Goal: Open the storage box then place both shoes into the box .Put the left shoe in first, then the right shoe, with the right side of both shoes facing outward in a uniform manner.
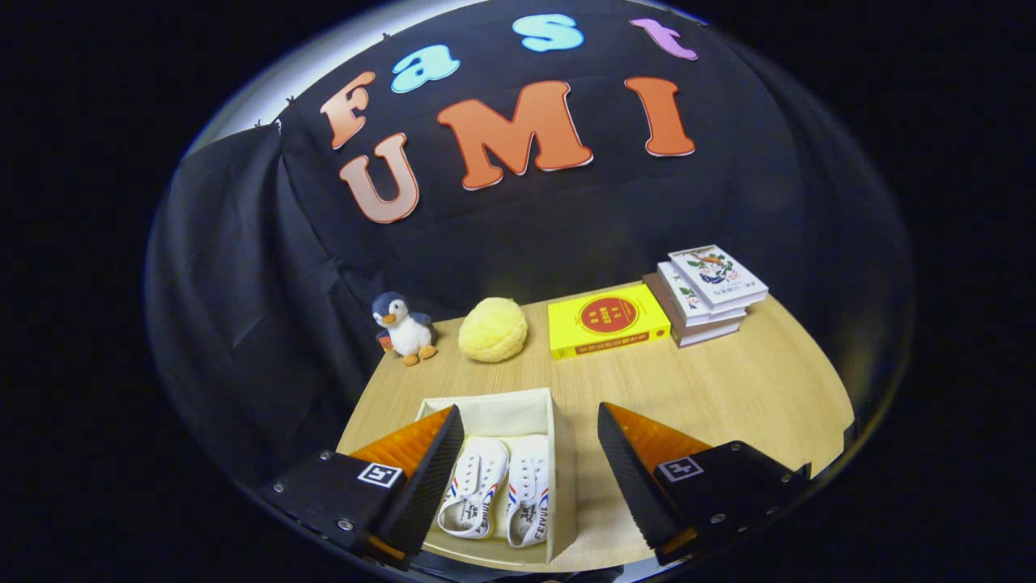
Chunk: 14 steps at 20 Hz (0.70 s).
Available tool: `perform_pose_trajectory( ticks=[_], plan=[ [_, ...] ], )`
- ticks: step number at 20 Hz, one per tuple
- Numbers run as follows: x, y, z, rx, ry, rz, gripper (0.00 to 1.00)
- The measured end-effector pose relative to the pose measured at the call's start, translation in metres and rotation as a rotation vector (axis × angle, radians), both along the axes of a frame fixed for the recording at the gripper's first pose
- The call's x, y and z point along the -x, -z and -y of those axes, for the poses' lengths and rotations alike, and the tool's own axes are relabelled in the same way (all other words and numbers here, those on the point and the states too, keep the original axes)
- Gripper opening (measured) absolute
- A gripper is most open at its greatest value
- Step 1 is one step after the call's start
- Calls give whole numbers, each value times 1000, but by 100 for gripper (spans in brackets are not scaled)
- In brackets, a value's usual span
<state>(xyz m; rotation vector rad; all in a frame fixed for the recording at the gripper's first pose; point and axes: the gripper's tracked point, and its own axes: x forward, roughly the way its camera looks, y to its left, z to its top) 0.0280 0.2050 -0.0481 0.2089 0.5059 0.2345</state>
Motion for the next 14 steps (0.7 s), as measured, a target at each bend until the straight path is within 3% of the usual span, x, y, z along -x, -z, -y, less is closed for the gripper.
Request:
perform_pose_trajectory(
  ticks=[8, 14],
  plan=[
    [1, -79, 88, 89, 82, 174, 98],
    [5, -109, 148, 138, 136, 257, 98]
  ],
)
